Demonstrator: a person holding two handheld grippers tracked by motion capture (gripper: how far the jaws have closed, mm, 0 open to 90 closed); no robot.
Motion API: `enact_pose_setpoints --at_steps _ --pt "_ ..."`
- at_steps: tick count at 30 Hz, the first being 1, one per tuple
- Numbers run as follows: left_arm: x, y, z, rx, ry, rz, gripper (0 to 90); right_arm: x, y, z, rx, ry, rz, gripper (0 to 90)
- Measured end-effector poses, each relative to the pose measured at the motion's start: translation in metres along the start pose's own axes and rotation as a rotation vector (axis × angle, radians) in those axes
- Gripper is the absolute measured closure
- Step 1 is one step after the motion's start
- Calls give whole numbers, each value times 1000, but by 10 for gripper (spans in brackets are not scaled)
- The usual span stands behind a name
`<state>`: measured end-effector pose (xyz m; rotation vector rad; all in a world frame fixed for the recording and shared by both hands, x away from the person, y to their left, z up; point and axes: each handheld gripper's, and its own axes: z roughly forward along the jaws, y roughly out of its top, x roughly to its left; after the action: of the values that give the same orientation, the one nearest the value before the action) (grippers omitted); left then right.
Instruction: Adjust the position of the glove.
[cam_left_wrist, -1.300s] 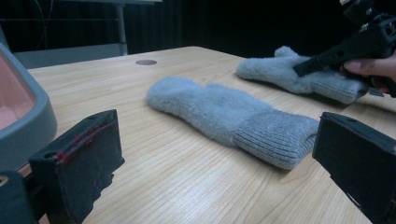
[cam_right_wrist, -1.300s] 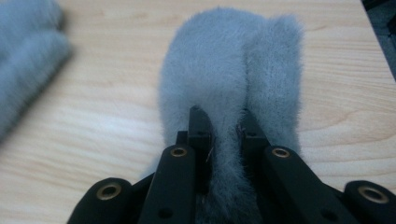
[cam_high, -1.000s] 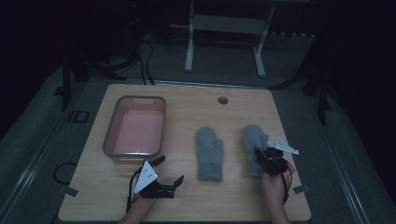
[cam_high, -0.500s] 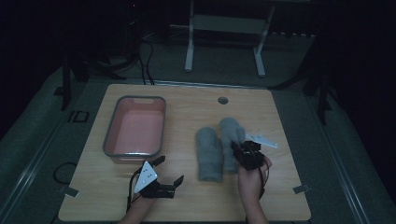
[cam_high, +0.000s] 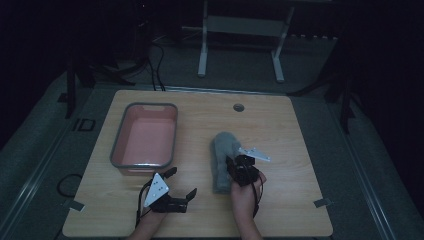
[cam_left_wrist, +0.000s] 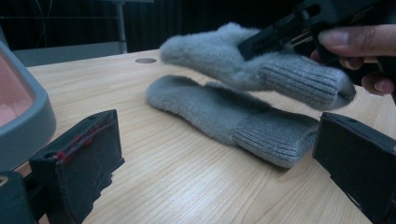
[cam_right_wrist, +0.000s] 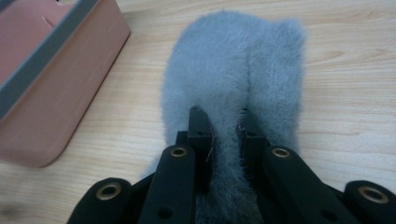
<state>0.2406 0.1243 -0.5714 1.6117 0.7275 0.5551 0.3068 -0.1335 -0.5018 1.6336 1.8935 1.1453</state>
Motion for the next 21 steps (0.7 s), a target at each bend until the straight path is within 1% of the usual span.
enact_pose_setpoints --at_steps 2,5,7,9,10,11,13,16,19,21 --pt "0 0 0 1 2 0 17 3 -3 2 6 10 7 800" --pt "0 0 0 0 3 -5 18 8 -6 10 22 11 -12 800" --pt "0 0 0 0 3 -6 17 11 -8 16 35 0 -24 799" --pt "0 0 0 0 4 -6 18 10 -11 21 47 -14 -40 796" --pt "0 0 0 1 4 -7 17 8 -13 22 52 -19 -33 796" --pt "1 0 0 2 4 -9 18 7 -14 23 57 -11 -26 792" --pt "1 0 0 2 5 -11 18 7 -14 26 75 -9 -36 782" --pt "0 0 0 3 5 -9 18 10 -16 28 82 4 -50 745" --pt "0 0 0 3 4 -5 18 9 -16 29 84 12 -48 722" --pt "0 0 0 3 4 -5 17 8 -16 28 86 26 -33 698"
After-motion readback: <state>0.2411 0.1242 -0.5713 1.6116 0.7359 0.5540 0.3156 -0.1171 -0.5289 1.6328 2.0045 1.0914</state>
